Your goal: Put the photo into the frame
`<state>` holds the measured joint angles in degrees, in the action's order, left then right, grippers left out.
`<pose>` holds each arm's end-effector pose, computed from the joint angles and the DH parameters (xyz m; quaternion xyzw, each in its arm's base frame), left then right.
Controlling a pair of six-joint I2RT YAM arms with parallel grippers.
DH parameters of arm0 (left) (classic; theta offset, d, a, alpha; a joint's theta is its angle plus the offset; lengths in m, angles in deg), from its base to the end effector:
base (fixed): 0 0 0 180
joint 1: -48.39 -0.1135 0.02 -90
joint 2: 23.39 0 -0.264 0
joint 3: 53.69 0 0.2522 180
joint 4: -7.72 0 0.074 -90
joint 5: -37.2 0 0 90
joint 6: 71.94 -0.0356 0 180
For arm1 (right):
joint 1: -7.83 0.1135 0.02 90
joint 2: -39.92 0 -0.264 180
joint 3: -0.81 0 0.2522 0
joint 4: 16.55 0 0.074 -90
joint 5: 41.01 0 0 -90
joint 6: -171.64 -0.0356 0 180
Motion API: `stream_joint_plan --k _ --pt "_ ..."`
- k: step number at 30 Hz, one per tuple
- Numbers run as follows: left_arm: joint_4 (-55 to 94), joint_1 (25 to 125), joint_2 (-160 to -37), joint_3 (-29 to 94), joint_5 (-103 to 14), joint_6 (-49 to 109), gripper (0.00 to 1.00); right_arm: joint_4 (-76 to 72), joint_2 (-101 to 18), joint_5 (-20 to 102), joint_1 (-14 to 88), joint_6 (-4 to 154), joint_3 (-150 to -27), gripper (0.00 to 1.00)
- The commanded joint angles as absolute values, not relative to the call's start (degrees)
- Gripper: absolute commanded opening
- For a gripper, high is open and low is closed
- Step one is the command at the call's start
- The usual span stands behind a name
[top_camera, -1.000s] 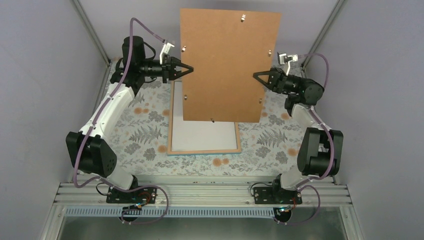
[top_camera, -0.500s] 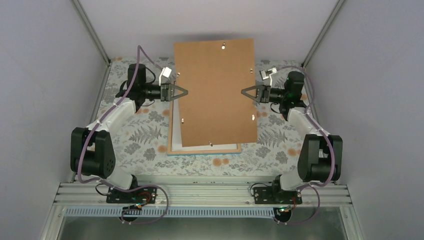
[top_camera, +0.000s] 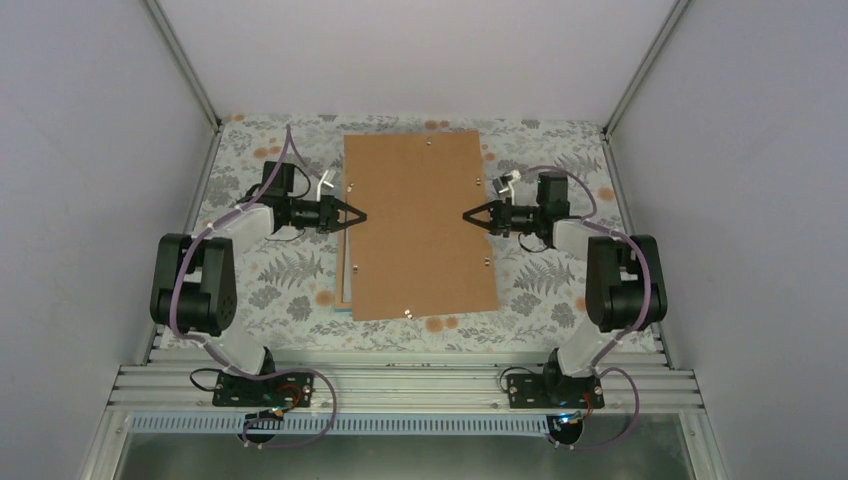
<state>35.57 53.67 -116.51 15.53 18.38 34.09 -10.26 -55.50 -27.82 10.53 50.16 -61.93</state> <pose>0.3134 -0.0628 0.2078 0.1179 0.7828 -0.5896 0.1602 0.3191 0.0497 0.1885 -0.0834 0.7515 0.6351 0.1579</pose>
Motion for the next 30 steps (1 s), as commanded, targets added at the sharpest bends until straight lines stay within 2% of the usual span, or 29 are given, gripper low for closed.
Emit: stream_joint_plan --k 1,9,12,15,20,26,30 --pt "40.2 49.7 -120.6 17.7 4.1 25.8 0.02 -10.5 -60.7 -17.4 10.3 49.7 -62.7 0.04" --pt "43.2 49.0 -127.5 21.7 0.3 22.5 0.02 -9.9 -67.7 -14.1 12.0 51.3 -65.8 0.06" --pt "43.5 49.0 -129.7 22.6 -0.3 22.1 0.02 -9.1 -69.3 -12.6 12.0 51.5 -68.0 0.1" --pt "44.0 48.9 -131.9 24.1 -0.4 21.7 0.03 -8.5 -70.7 -11.2 12.1 51.3 -69.3 0.18" --pt "45.6 49.0 -134.7 26.8 -1.7 20.4 0.04 -7.4 -72.1 -9.8 12.1 52.0 -69.7 0.24" --pt "46.0 48.9 -135.4 26.6 -4.8 20.0 0.12 -6.5 -72.6 -9.4 12.5 52.7 -69.9 0.32" --pt "46.6 48.9 -135.1 27.0 -7.1 19.8 0.26 -4.7 -72.3 -8.3 12.5 53.7 -70.3 0.41"
